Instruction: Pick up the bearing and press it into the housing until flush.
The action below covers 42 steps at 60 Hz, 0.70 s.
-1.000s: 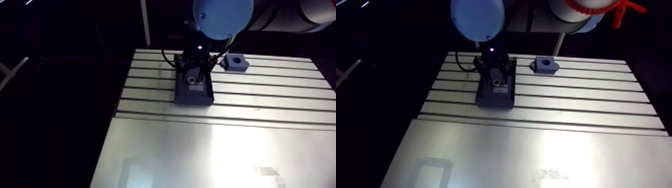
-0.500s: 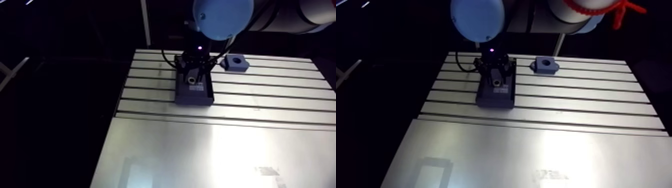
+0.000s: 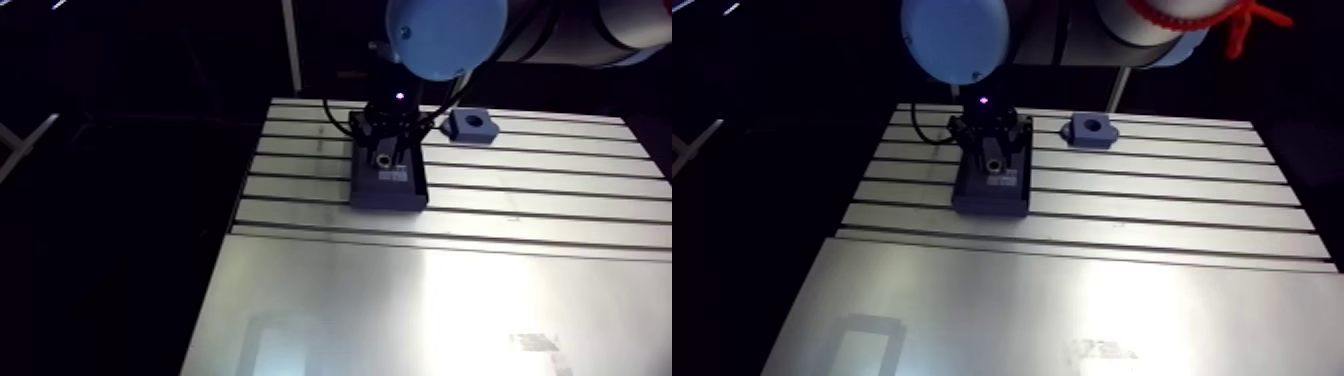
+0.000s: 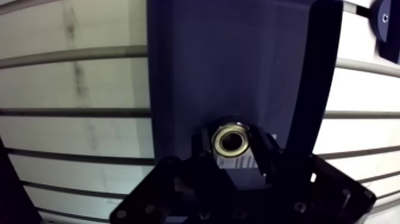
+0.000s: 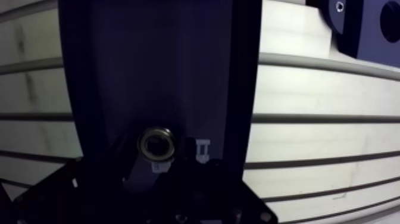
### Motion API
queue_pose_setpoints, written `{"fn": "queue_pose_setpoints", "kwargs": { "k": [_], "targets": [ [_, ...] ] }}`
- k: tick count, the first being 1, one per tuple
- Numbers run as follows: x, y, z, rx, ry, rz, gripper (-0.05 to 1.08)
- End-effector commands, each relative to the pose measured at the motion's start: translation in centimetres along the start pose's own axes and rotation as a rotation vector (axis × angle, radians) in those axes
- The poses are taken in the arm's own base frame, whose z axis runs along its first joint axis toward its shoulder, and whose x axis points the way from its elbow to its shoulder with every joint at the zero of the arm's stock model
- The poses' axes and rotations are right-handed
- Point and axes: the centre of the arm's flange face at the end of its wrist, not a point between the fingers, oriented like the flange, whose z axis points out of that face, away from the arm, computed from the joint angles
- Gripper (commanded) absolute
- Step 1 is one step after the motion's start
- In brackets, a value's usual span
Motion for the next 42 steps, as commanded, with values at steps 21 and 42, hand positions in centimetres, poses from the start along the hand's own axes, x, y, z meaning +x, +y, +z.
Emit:
{"fn": "queue_pose_setpoints", "kwargs": {
  "k": [21, 42],
  "targets": [
    [0.0, 0.1, -0.6, 0.004, 0.012, -0.019, 0.6],
    [-0.3, 0.5, -4.1, -0.001, 0.004, -0.018, 0.63]
  ]
}}
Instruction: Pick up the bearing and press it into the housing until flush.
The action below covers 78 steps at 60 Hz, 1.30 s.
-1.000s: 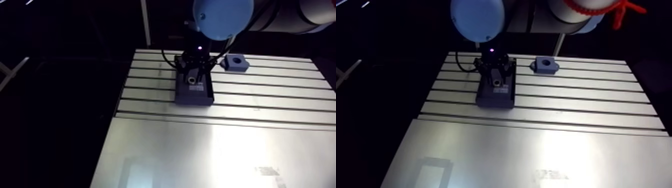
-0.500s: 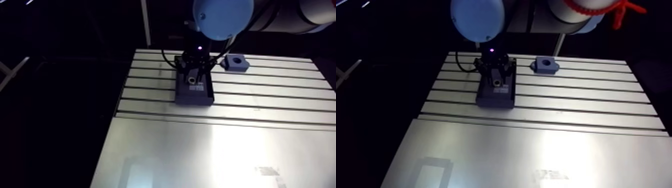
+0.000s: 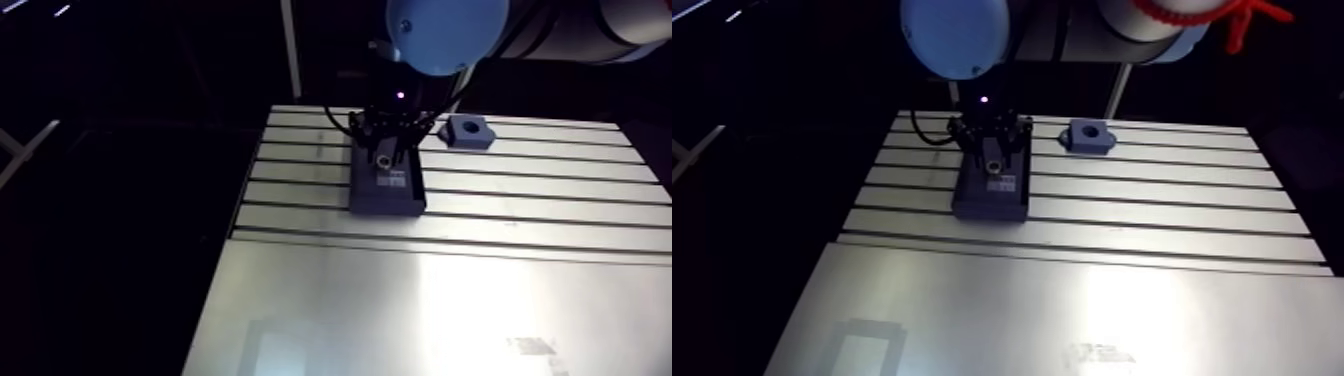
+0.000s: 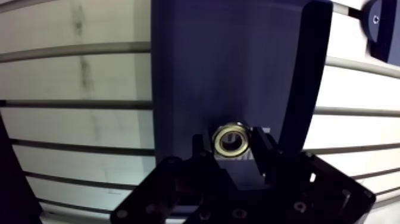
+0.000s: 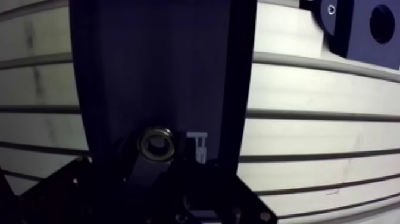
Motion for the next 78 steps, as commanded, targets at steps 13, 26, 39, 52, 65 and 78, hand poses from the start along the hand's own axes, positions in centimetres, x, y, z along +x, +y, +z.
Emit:
{"fn": "queue_pose_setpoints", "kwargs": {
  "k": [13, 26, 39, 52, 65, 78],
  "targets": [
    [0.2, 1.0, -6.6, -0.016, 0.0, 0.003, 0.64],
    [1.7, 2.6, -9.5, -0.025, 0.016, -0.03, 0.64],
    [2.9, 4.8, -12.3, -0.028, 0.037, -0.019, 0.65],
    [4.1, 8.1, -13.0, -0.027, 0.051, 0.001, 0.65],
    [4.4, 9.7, -13.0, -0.031, 0.059, 0.023, 0.65],
    [5.2, 12.3, -11.7, -0.045, 0.059, 0.022, 0.65]
  ]
}}
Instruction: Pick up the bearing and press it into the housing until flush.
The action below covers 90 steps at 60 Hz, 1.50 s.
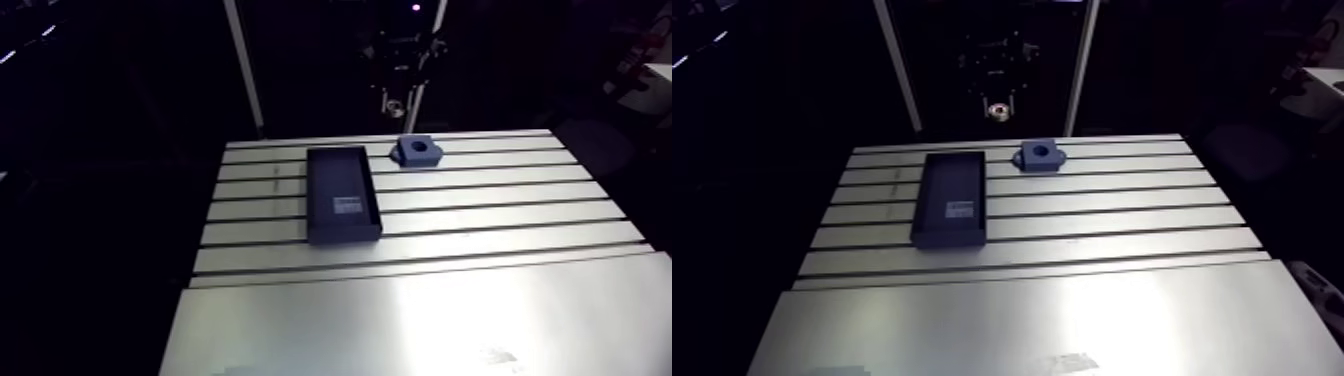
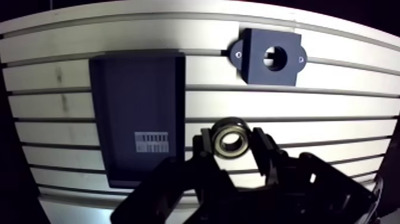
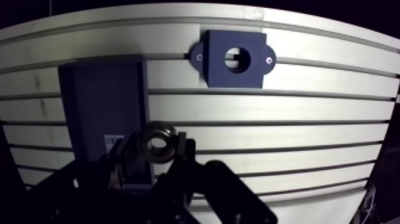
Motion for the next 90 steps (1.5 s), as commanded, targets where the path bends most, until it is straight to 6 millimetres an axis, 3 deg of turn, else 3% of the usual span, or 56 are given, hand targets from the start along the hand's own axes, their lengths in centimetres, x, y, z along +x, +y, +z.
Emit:
{"fn": "queue_pose_setpoints", "kwargs": {
  "k": [1, 16, 32, 52, 90],
  "targets": [
    [1.0, 2.9, 1.4, -0.016, 0.009, 0.002, 0.65],
    [2.4, 6.5, 3.8, -0.013, 0.012, 0.009, 0.66],
    [2.8, 8.7, 5.4, -0.005, 0.004, 0.025, 0.66],
    [4.0, 8.8, 8.2, -0.002, -0.01, 0.018, 0.66],
    [5.8, 8.5, 10.2, 0.005, -0.021, 0.016, 0.66]
  ]
}}
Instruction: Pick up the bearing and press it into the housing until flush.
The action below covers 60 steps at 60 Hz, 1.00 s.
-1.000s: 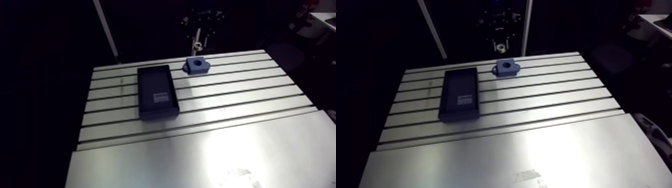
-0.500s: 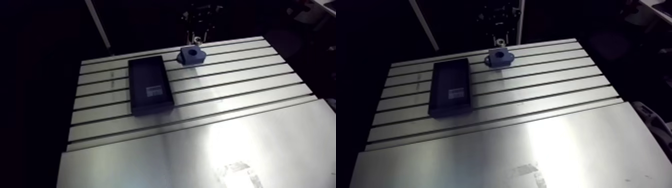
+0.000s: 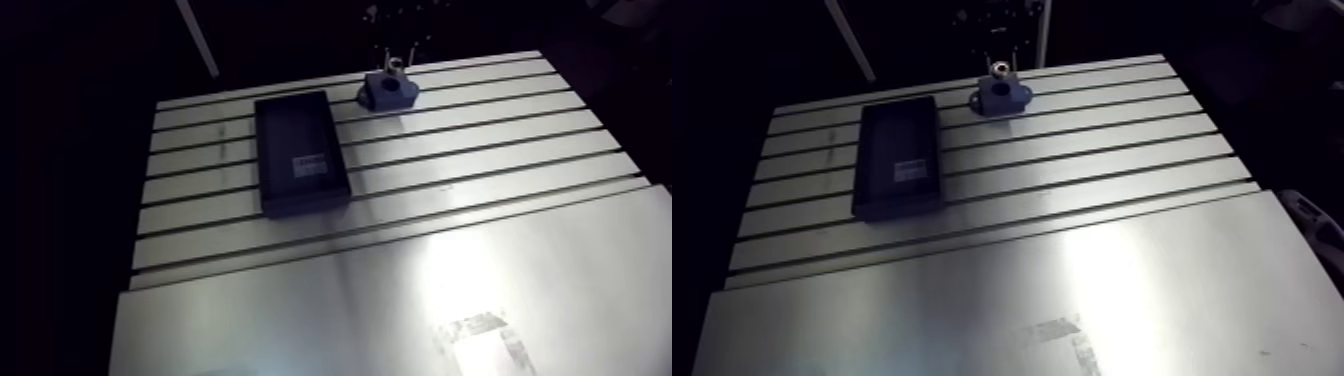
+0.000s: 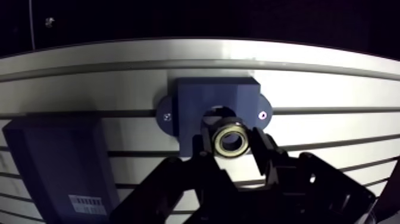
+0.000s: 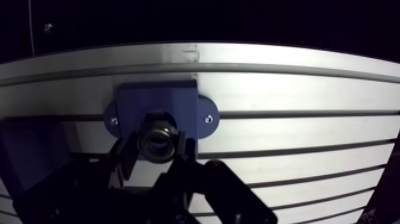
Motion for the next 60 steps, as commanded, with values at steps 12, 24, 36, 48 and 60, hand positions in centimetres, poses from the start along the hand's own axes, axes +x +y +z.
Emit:
{"fn": "queue_pose_setpoints", "kwargs": {
  "k": [12, 24, 36, 48, 60],
  "targets": [
    [0.5, -0.5, 0.7, 0.003, -0.005, -0.006, 0.66],
    [0.5, -0.6, 0.7, 0.003, -0.005, -0.006, 0.66],
    [0.5, -0.6, 1.5, 0.004, -0.018, -0.006, 0.66],
    [0.5, -0.7, 1.6, 0.002, -0.019, -0.005, 0.66],
    [0.5, -0.7, 1.8, 0.001, -0.023, -0.006, 0.66]
  ]
}}
